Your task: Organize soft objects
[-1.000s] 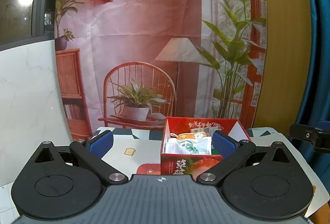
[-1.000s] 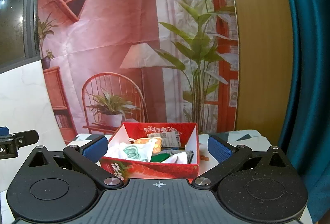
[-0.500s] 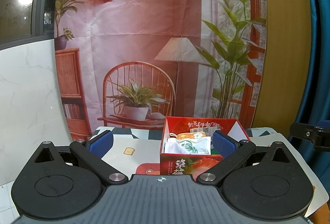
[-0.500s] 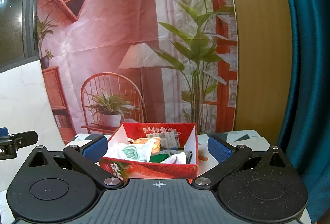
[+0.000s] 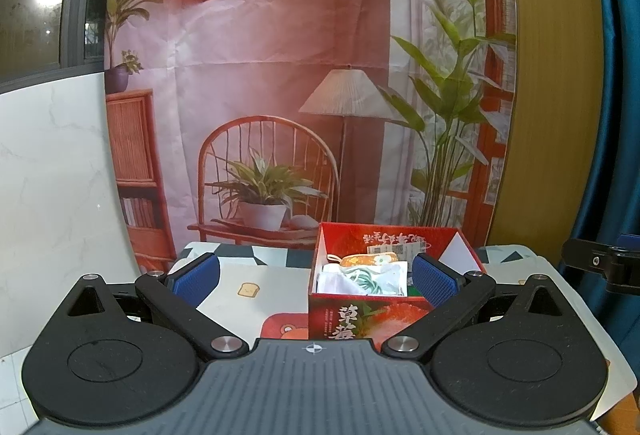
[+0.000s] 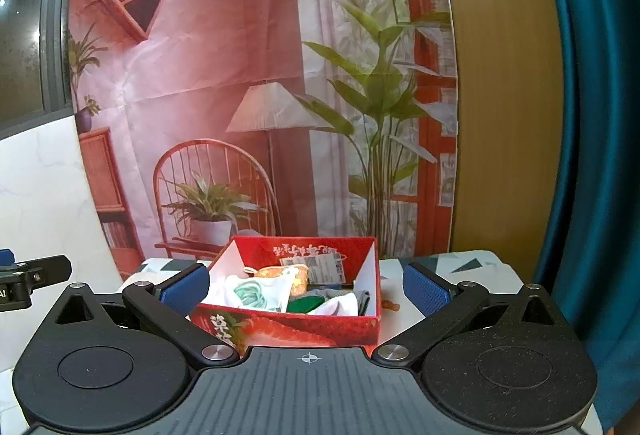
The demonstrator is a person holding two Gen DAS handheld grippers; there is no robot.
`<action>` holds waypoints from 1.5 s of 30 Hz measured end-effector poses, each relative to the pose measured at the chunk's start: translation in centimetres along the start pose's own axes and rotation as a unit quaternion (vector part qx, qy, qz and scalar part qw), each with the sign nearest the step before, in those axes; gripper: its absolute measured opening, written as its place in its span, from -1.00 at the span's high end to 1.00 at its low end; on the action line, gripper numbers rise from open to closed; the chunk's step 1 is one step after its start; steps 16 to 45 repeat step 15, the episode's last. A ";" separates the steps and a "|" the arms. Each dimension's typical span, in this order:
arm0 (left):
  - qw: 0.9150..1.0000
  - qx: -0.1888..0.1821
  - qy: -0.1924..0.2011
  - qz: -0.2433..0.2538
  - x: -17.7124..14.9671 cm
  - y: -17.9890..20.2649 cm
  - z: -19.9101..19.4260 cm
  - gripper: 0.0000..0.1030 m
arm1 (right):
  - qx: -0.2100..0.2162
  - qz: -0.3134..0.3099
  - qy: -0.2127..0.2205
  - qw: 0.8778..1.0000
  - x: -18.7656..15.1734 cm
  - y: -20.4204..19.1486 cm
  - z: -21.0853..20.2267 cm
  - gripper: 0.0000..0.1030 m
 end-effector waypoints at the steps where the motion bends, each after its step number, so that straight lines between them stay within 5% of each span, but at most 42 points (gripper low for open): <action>1: 1.000 0.000 0.000 0.000 0.0 0.0 0.0 -1.00 | 0.000 0.000 0.000 1.000 -0.1 0.0 0.0 -0.99; 45: 1.000 0.000 0.001 -0.003 -0.2 -0.2 0.2 -1.00 | 0.000 0.000 -0.004 1.000 -0.6 0.2 0.1 -0.99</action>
Point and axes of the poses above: each gripper's, at about its wrist camera, not at the fingertips, and z roughly the way its jaws point, y to its right, x to its top, the point moved 8 cm from there along z, roughly the way its jaws point, and after that the axes turned 1 degree about y, right-handed, at the moved point
